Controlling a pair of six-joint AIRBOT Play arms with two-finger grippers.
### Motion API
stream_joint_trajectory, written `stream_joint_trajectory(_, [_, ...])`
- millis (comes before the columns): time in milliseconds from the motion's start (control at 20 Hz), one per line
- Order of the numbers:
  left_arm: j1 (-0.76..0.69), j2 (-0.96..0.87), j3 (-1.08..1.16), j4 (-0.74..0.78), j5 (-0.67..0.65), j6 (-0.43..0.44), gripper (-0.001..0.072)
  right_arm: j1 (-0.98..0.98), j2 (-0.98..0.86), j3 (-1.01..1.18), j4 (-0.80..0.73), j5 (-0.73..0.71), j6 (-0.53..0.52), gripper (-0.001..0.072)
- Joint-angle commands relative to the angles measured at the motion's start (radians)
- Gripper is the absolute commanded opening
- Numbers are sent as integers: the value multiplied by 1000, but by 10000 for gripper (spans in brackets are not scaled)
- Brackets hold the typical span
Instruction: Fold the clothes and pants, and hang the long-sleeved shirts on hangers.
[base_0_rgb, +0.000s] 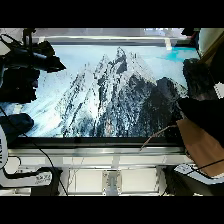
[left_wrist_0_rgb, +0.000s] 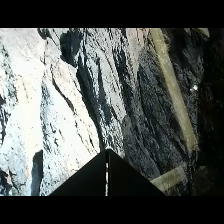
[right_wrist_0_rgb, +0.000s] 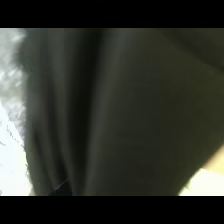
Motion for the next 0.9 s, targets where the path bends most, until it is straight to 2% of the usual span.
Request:
stream_joint_trajectory(0, [0,0,0,-1,1,-1,21,-181,90,-109,-32,6,22,213])
stream_joint_trajectory(50, [0,0,0,-1,1,-1,21,-193,91,-108,-32,16,30,364])
stream_joint_trajectory(100, [0,0,0,-1,0,-1,21,-193,91,-102,-34,16,34,390])
stream_joint_trajectory(300, [0,0,0,-1,0,-1,21,-193,91,29,38,-18,114,388])
stream_joint_trajectory(450, [0,0,0,-1,0,-1,21,-170,92,134,339,-93,110,387])
stream_joint_trajectory(600, [0,0,0,-1,0,0,21,-34,112,160,642,-144,78,386])
stream_joint_trajectory(700, [0,0,0,-1,0,0,22,103,133,161,668,-189,46,386])
stream_joint_trajectory(850, [0,0,0,-1,0,0,21,289,136,161,598,-200,13,386])
